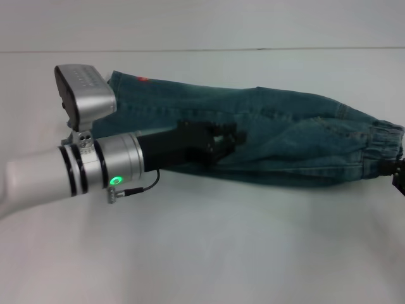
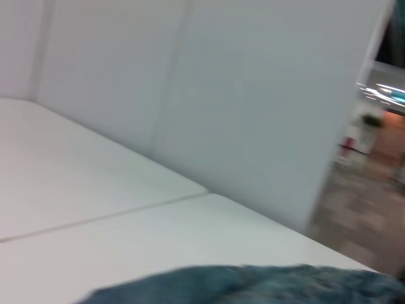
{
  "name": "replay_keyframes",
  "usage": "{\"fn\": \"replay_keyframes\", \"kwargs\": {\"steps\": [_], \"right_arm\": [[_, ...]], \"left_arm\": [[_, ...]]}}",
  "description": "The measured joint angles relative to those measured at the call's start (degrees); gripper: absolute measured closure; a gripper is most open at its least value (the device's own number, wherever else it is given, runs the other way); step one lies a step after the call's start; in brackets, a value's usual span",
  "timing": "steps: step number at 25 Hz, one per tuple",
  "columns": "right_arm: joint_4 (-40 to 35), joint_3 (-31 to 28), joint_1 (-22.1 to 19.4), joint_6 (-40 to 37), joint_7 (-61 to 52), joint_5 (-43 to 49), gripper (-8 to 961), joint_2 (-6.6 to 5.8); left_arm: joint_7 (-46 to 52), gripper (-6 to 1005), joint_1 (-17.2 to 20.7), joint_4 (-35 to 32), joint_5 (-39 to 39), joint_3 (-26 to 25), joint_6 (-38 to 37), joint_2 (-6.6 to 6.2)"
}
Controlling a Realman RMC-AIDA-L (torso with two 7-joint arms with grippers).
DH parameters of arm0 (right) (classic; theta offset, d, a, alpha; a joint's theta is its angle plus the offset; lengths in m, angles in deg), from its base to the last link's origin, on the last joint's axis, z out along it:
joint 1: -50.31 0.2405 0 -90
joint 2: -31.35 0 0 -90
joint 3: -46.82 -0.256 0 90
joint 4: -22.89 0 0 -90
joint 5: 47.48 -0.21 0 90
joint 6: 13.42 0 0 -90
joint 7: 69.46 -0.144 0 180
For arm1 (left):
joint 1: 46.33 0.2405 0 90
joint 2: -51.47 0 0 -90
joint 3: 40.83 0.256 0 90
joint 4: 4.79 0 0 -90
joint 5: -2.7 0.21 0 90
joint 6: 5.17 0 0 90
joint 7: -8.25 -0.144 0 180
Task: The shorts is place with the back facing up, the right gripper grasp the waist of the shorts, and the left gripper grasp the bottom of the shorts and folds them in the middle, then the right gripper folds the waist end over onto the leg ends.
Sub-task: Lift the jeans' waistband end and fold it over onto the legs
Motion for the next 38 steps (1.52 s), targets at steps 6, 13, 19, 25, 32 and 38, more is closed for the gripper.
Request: {"fn": "replay_keyframes", "kwargs": {"steps": [6,13,19,25,32,38], "right_arm": [[-3.18,0.25,-0.96,-3.69,-2.02,0.05,893,0.1],[-8.5,-0.33,-2.02,-8.51,-4.75,-2.75,897,0.14],[-13.18,-0.49,-1.13,-9.15,-8.5,-6.63,898,-0.27],[-17.69,0.06,4.42,-11.3,-12.65,-7.58,897,-0.47],[-16.17,3.2,13.56,-11.87,-14.79,-7.27,900,-0.76],[-7.89,7.72,21.38,-7.69,-12.31,-7.16,904,-2.38]], "left_arm": [[-13.39,888,-3.9,11.66,-10.16,-0.32,7.98,0.01],[-22.63,979,-8.76,21.36,-12.6,-3.92,14.98,0.01],[-25.77,998,-9.56,26.25,-12.1,-6.69,14.41,0.01],[-26.19,999,-9.86,28.29,-10.79,-6.95,14.25,0.01],[-27.35,998,-9.58,30.73,-10.79,-8.75,13.22,0.0],[-34.06,998,-9.24,35.68,-8.27,-15.16,13.71,0.01]]}}
